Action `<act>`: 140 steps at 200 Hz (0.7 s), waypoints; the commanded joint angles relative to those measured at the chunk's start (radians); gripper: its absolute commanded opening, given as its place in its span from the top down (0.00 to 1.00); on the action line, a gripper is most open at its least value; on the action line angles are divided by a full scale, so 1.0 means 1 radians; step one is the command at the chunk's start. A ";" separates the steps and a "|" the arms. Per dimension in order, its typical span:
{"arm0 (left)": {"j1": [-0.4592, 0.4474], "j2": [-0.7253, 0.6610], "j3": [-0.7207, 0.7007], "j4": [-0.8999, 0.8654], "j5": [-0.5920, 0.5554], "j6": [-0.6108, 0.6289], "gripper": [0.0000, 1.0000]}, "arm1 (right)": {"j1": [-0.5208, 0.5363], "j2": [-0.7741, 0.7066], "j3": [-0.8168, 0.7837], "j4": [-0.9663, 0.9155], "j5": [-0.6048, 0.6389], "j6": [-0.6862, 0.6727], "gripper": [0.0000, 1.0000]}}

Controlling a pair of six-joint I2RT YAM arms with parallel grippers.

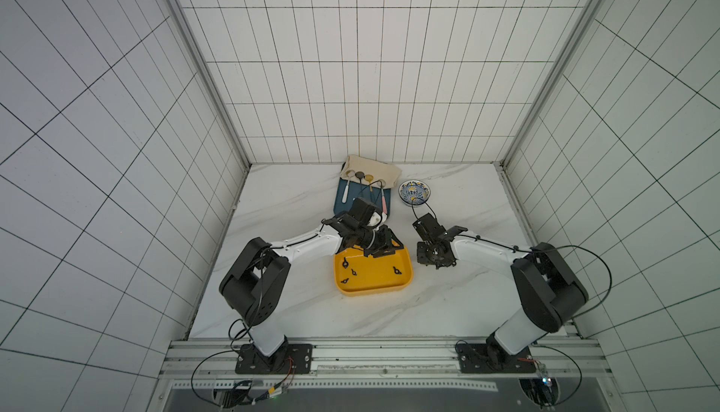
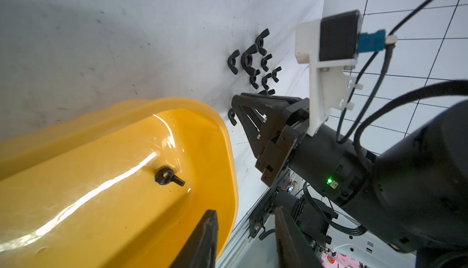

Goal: Take out the wing nut from the storage box
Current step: Place the wing nut at the center of the board, then pick up the wing nut from the storage box.

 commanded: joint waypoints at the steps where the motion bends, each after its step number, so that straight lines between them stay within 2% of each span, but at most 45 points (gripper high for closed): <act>1: 0.040 -0.059 -0.016 -0.016 0.009 0.036 0.59 | -0.004 -0.068 0.020 -0.061 0.018 -0.008 0.80; 27: 0.092 -0.092 -0.031 -0.039 0.017 0.053 0.59 | 0.016 -0.085 0.061 -0.096 0.029 -0.016 0.80; 55: 0.171 -0.162 -0.074 -0.087 0.008 0.075 0.60 | 0.116 -0.072 0.146 -0.130 0.036 -0.018 0.79; 70: 0.245 -0.218 -0.118 -0.120 0.002 0.086 0.60 | 0.195 -0.042 0.209 -0.129 0.004 -0.005 0.79; 89: 0.382 -0.286 -0.185 -0.170 0.005 0.096 0.60 | 0.294 0.024 0.299 -0.117 -0.022 0.005 0.78; 114: 0.545 -0.359 -0.260 -0.232 0.023 0.124 0.60 | 0.365 0.136 0.404 -0.051 -0.105 0.022 0.75; 140: 0.629 -0.397 -0.309 -0.265 0.054 0.150 0.60 | 0.408 0.257 0.499 0.006 -0.181 0.024 0.71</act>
